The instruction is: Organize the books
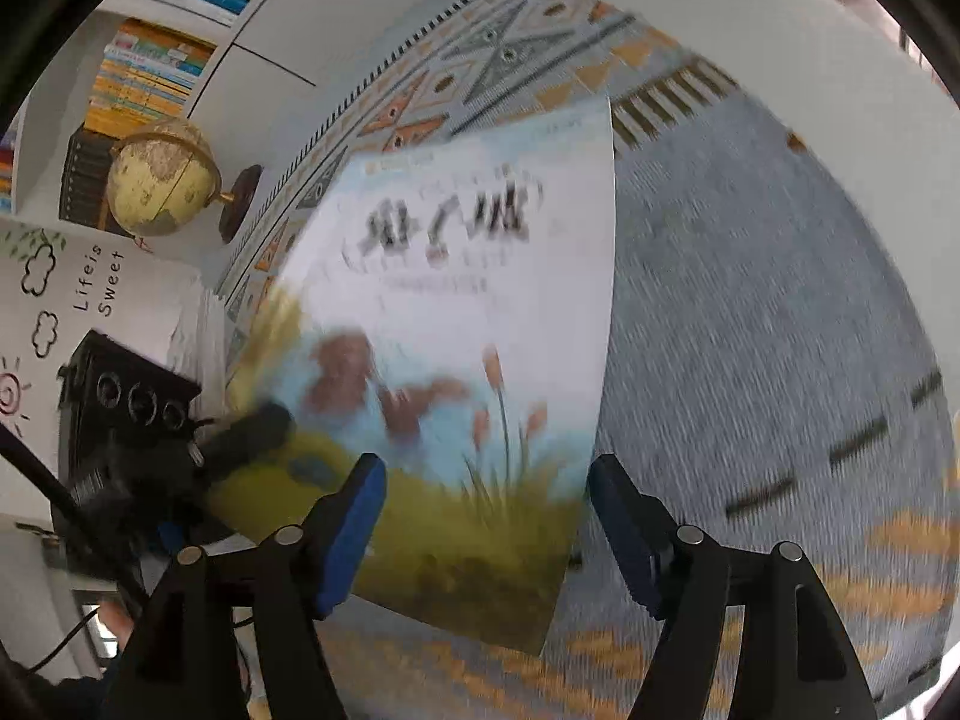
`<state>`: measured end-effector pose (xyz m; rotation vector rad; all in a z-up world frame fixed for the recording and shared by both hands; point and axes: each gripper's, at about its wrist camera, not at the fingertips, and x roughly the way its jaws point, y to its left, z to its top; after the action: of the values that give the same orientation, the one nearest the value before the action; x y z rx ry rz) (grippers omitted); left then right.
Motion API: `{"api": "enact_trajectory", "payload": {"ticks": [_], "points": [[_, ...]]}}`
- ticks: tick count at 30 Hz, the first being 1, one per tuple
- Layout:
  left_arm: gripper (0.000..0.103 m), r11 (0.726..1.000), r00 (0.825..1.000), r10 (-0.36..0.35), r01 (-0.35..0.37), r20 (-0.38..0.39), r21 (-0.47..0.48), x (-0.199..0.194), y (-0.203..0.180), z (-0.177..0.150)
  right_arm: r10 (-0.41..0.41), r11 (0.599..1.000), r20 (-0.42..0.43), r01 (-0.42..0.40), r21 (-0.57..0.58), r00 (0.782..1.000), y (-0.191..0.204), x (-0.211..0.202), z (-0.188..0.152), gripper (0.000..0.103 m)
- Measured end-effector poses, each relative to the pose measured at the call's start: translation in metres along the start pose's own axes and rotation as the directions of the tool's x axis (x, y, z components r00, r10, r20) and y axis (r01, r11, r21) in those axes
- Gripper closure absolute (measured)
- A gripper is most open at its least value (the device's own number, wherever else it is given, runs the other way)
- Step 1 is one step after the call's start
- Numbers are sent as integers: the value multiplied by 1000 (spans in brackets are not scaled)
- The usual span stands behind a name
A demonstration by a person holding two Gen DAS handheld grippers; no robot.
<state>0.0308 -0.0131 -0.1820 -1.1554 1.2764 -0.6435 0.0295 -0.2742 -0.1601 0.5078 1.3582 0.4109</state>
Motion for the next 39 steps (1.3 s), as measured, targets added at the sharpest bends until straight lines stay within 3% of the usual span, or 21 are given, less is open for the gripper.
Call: {"api": "enact_trajectory", "payload": {"ticks": [5, 8, 10, 12, 13, 14, 16, 18, 20, 22, 23, 25, 26, 29, 32, 35, 37, 39], "points": [[81, 970, 984, -180, 177, -5, -169, 2, 10, 6, 152, 981, 34, -155, 117, 988, -18, -14, -4, 22], [81, 961, 980, -197, 193, -1, -197, 6, 9, 6, 283, 933, 48, -286, 219, 958, -33, -5, 1, 22], [81, 962, 982, -187, 182, -4, -202, 4, 10, 6, 324, 910, 56, -327, 253, 944, -39, 0, 4, 22], [81, 974, 992, -124, 119, -16, -191, -3, 14, 5, 321, 907, 67, -327, 266, 945, -39, 5, 8, 30], [81, 984, 998, -56, 51, -23, -169, -2, 11, 3, 314, 913, 63, -319, 254, 947, -36, 7, 10, 46], [81, 990, 1000, -2, -2, -25, -142, -3, 10, 3, 294, 926, 50, -298, 231, 954, -31, 8, 12, 54], [81, 990, 992, 121, -124, -35, -69, 1, 4, 0, 199, 967, 27, -201, 157, 980, -17, 11, 15, 58], [79, 961, 960, 275, -273, -53, 38, 13, -6, -4, 101, 993, 22, -102, 58, 995, -4, 9, 19, 59], [74, 907, 913, 406, -398, -37, 137, 25, -15, -14, -26, 996, 40, 29, -85, 999, 21, 8, 19, 63], [74, 876, 890, 455, -447, -4, 179, 32, -23, -20, -128, 966, 68, 140, -218, 989, 40, 9, 16, 63], [74, 858, 877, 479, -473, 18, 199, 33, -26, -24, -184, 929, 96, 205, -308, 978, 52, 10, 12, 63], [73, 821, 851, 521, -520, 60, 236, 36, -33, -28, -225, 880, 119, 254, -402, 967, 59, 11, 6, 63], [73, 807, 841, 534, -537, 83, 247, 34, -35, -30, -234, 856, 132, 269, -442, 963, 62, 11, 5, 67], [72, 769, 815, 552, -579, 177, 272, 21, -48, -31, -199, 841, 146, 245, -483, 969, 67, 9, 5, 68], [72, 715, 771, 572, -636, 280, 291, 5, -63, -34, -176, 798, 188, 252, -547, 966, 87, 7, 7, 71], [72, 715, 748, 551, -652, 370, 253, -27, -73, -32, -153, 745, 228, 264, -612, 962, 116, 5, 4, 72], [72, 710, 720, 549, -670, 423, 219, -52, -79, -31, -118, 713, 254, 259, -652, 960, 143, 2, 1, 72], [73, 712, 705, 541, -674, 459, 194, -74, -86, -28, -80, 669, 293, 269, -693, 953, 175, -1, -5, 72]]}}
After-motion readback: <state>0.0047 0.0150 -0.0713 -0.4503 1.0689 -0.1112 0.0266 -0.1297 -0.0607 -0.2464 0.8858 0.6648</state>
